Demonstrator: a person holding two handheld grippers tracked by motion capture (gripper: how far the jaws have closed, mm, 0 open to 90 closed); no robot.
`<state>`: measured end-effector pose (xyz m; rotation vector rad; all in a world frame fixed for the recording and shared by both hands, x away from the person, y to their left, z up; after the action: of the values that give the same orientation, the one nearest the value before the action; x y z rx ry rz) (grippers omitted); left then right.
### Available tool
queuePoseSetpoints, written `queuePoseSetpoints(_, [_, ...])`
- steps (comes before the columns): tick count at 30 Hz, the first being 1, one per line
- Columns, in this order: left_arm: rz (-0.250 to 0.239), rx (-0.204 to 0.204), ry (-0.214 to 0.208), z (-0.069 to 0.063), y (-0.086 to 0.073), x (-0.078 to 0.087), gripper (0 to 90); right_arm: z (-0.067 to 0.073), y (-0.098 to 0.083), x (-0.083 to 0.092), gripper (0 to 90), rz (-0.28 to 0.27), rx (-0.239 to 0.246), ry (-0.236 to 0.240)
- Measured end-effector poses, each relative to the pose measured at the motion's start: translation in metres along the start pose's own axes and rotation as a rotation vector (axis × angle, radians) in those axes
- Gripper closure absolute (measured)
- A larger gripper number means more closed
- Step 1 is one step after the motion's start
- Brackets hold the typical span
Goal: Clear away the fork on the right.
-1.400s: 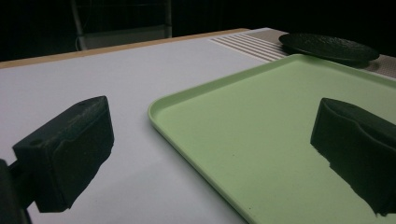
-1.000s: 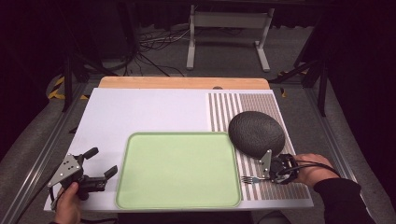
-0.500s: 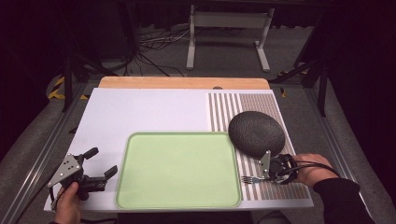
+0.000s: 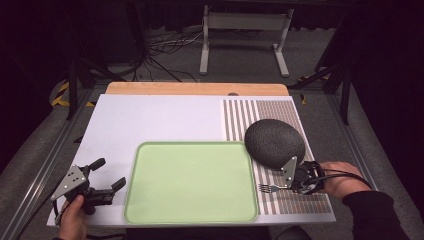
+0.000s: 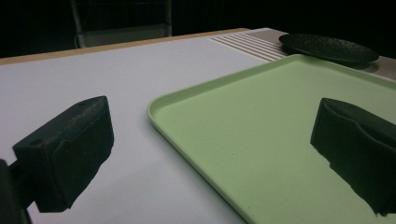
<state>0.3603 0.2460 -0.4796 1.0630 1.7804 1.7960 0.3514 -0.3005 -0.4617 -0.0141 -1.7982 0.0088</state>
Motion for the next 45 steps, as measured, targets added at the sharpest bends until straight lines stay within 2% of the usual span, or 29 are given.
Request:
queuePoseSetpoints(4, [-0.001,0.0,0.002,0.0,0.0,0.001,0.2,-0.004,0.002,0.01,77.7,-0.018,-0.017,-0.017])
queuePoseSetpoints(8, [0.0,-0.002,0.004,0.001,0.0,0.001,0.1,-0.011,0.005,0.021,77.7,-0.029,-0.022,-0.05])
queuePoseSetpoints(13, [-0.002,-0.005,0.007,0.0,0.001,0.001,0.1,-0.016,0.01,0.028,77.7,-0.051,-0.021,-0.069])
queuePoseSetpoints(19, [-0.002,-0.007,0.007,0.0,0.001,0.001,0.2,-0.023,0.019,0.038,77.7,-0.1,-0.038,-0.103])
queuePoseSetpoints(25, [-0.003,-0.009,0.006,0.0,0.001,0.001,0.2,-0.026,0.03,0.04,77.6,-0.115,-0.033,-0.107])
queuePoseSetpoints(28, [-0.003,-0.009,0.006,0.0,0.001,0.001,0.2,-0.028,0.042,0.041,77.6,-0.145,-0.053,-0.096])
queuePoseSetpoints(32, [-0.003,-0.01,0.005,0.0,0.001,0.001,0.2,-0.03,0.05,0.04,77.6,-0.156,-0.065,-0.096])
queuePoseSetpoints(35, [-0.004,-0.009,0.006,0.0,0.001,0.001,0.2,-0.032,0.059,0.04,77.6,-0.163,-0.1,-0.091])
queuePoseSetpoints(38, [-0.005,-0.008,0.006,0.0,0.001,0.001,0.1,-0.032,0.065,0.04,77.6,-0.163,-0.109,-0.083])
queuePoseSetpoints(39, [-0.005,-0.009,0.006,0.0,0.001,0.001,0.2,-0.032,0.071,0.041,77.6,-0.17,-0.138,-0.075])
queuePoseSetpoints(41, [-0.004,-0.01,0.004,0.0,0.001,0.001,0.1,-0.032,0.073,0.041,77.6,-0.176,-0.143,-0.075])
queuePoseSetpoints(44, [-0.005,-0.009,0.004,0.0,0.002,0.001,0.2,-0.031,0.081,0.045,77.5,-0.206,-0.175,-0.069])
queuePoseSetpoints(45, [-0.005,-0.01,0.005,0.0,0.002,0.001,0.2,-0.032,0.084,0.046,77.5,-0.223,-0.171,-0.071])
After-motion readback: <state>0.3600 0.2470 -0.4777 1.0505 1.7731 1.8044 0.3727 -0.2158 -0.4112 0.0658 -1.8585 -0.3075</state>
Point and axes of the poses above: each handheld gripper's, and its own axes: x roughly backward along the jaws, y roughly out of its top, z roughly to its left, the point moved 8 cm from there along -x, roughly forward along the jaws, and after that the axes turned 7 degrees about -y, right-handed, at the moved point
